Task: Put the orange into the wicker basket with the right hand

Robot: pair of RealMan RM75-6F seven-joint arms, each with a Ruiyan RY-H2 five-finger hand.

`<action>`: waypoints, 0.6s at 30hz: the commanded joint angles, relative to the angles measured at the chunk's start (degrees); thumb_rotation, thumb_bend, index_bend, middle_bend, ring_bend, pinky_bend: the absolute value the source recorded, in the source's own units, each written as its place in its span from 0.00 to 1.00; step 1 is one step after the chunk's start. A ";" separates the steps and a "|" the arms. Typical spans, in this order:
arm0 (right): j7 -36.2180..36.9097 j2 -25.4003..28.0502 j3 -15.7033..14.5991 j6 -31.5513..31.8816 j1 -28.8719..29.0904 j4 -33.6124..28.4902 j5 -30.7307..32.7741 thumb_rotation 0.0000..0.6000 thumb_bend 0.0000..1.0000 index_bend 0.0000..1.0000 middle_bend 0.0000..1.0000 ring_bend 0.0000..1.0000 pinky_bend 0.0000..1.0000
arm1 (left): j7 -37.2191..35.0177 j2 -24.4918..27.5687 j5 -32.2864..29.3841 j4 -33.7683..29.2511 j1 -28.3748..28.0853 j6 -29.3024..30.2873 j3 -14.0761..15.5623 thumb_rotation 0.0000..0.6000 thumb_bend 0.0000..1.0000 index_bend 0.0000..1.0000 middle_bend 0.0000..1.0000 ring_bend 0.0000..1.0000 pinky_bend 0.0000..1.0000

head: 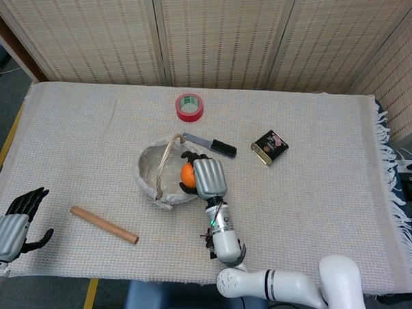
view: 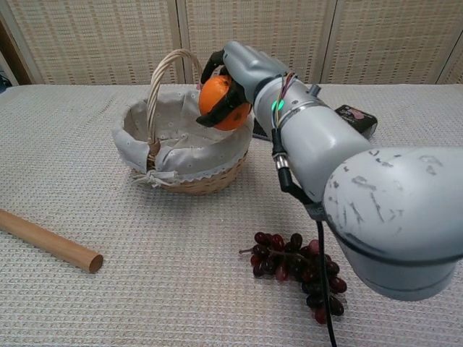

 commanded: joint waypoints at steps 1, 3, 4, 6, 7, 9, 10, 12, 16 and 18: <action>3.02 -1.98 -0.18 0.14 0.88 2.85 -2.73 1.00 0.27 0.34 0.65 0.56 0.61 | -0.05 -0.02 -0.11 -0.06 0.01 0.00 -0.04 1.00 0.35 0.00 0.00 0.00 0.06; 3.52 -2.65 -0.11 0.35 1.24 4.22 -3.54 1.00 0.27 0.35 0.64 0.54 0.61 | -0.15 0.03 -0.22 -0.14 0.02 -0.07 -0.04 1.00 0.35 0.00 0.00 0.00 0.06; 3.57 -2.91 -0.20 0.44 1.38 4.87 -3.91 1.00 0.27 0.35 0.63 0.52 0.60 | -0.17 0.04 -0.25 -0.16 0.02 -0.09 -0.05 1.00 0.35 0.00 0.00 0.00 0.06; 3.46 -3.31 -0.56 0.50 1.53 6.09 -4.54 1.00 0.27 0.36 0.62 0.49 0.56 | -0.19 0.07 -0.28 -0.21 -0.01 -0.15 -0.05 1.00 0.35 0.00 0.00 0.00 0.06; 3.33 -3.39 -0.75 0.38 1.53 6.47 -4.64 1.00 0.27 0.37 0.59 0.45 0.51 | -0.23 0.09 -0.29 -0.24 -0.01 -0.17 -0.06 1.00 0.35 0.00 0.00 0.00 0.06; 2.79 -3.41 -1.08 -0.05 1.41 6.85 -4.43 1.00 0.27 0.41 0.50 0.34 0.41 | -0.34 0.12 -0.23 -0.26 -0.02 -0.17 -0.05 1.00 0.35 0.00 0.00 0.00 0.06; 2.59 -3.40 -1.13 -0.24 1.35 6.85 -4.28 1.00 0.27 0.41 0.43 0.27 0.36 | -0.38 0.11 -0.22 -0.22 -0.02 -0.17 -0.04 1.00 0.35 0.00 0.00 0.00 0.06; 1.99 -3.28 -1.25 -0.69 1.25 6.80 -3.90 1.00 0.24 0.28 0.28 0.11 0.24 | -0.50 0.11 -0.08 -0.18 -0.02 -0.10 -0.04 1.00 0.35 0.00 0.00 0.00 0.06; 1.02 -3.44 -1.20 -0.10 1.37 7.71 -4.43 1.00 0.15 0.00 0.01 0.00 0.03 | -0.77 0.13 0.13 -0.11 -0.04 -0.11 0.03 1.00 0.35 0.00 0.00 0.00 0.06; 1.17 -3.65 -1.22 0.22 1.40 8.27 -5.09 1.00 0.13 0.00 0.00 0.00 0.01 | -0.85 0.14 0.20 -0.07 -0.04 -0.08 0.05 1.00 0.35 0.00 0.00 0.00 0.06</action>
